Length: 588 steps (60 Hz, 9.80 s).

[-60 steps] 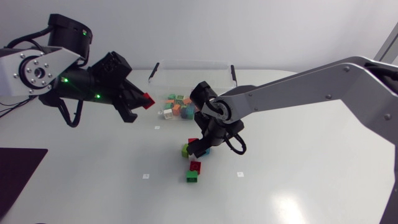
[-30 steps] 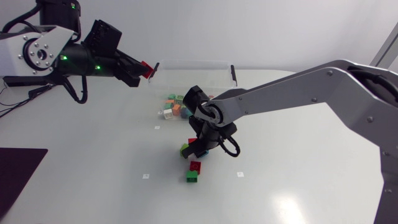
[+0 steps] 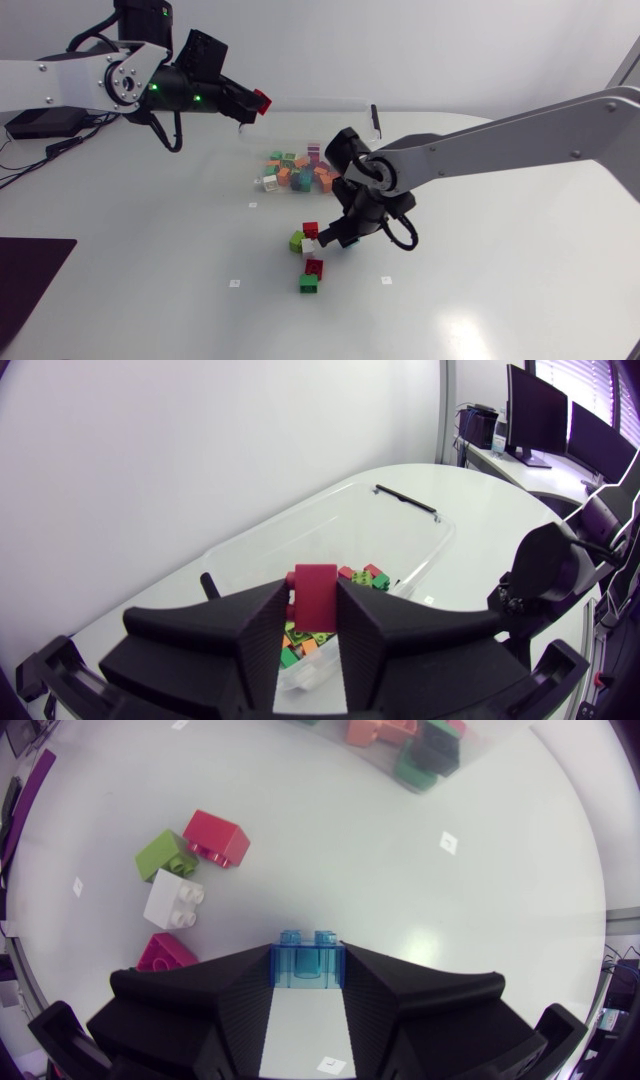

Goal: Place the duplo bricks in the container

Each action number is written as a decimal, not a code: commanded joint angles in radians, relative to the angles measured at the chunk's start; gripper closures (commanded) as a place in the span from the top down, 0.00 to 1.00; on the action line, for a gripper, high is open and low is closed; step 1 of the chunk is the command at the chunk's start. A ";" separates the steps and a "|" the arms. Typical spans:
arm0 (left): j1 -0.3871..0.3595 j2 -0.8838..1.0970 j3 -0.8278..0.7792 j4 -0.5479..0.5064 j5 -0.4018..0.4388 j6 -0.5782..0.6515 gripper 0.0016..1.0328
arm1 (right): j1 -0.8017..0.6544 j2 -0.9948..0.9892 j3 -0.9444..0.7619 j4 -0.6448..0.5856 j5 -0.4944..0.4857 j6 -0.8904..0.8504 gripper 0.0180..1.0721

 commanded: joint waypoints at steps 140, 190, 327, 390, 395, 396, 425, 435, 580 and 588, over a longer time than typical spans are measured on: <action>-0.159 0.049 -0.296 -0.244 0.075 0.645 0.93 | -0.129 0.245 0.849 -0.093 0.032 0.064 0.95; -0.212 0.224 -0.241 -0.244 0.077 0.839 0.90 | -0.077 0.016 0.521 -0.131 0.064 0.053 0.95; 0.106 -0.123 -0.172 -0.003 0.156 0.316 0.14 | 0.113 0.285 0.397 -0.165 -0.024 0.277 0.73; 0.002 0.138 0.053 0.210 0.011 -0.005 0.15 | 0.023 0.147 0.283 -0.168 -0.011 0.303 0.21; -0.011 0.170 0.081 0.210 -0.003 -0.011 0.15 | 0.006 0.108 0.257 -0.165 -0.011 0.302 0.21; -0.011 0.173 0.082 0.210 -0.005 -0.013 0.15 | 0.001 0.101 0.254 -0.165 -0.011 0.302 0.21; -0.055 0.212 0.121 0.180 -0.066 -0.013 0.95 | -0.097 -0.091 0.309 -0.239 -0.011 0.262 0.21; -0.049 0.095 0.000 0.180 -0.066 0.023 0.95 | -0.112 -0.100 0.375 -0.256 -0.019 0.242 0.21; -0.313 0.070 -0.530 0.152 -0.100 0.386 0.95 | -0.066 -0.290 0.203 -0.076 0.018 0.211 0.95; -0.313 0.095 -0.516 0.172 -0.100 0.386 0.95 | -0.046 -0.312 0.134 -0.053 0.016 0.222 0.95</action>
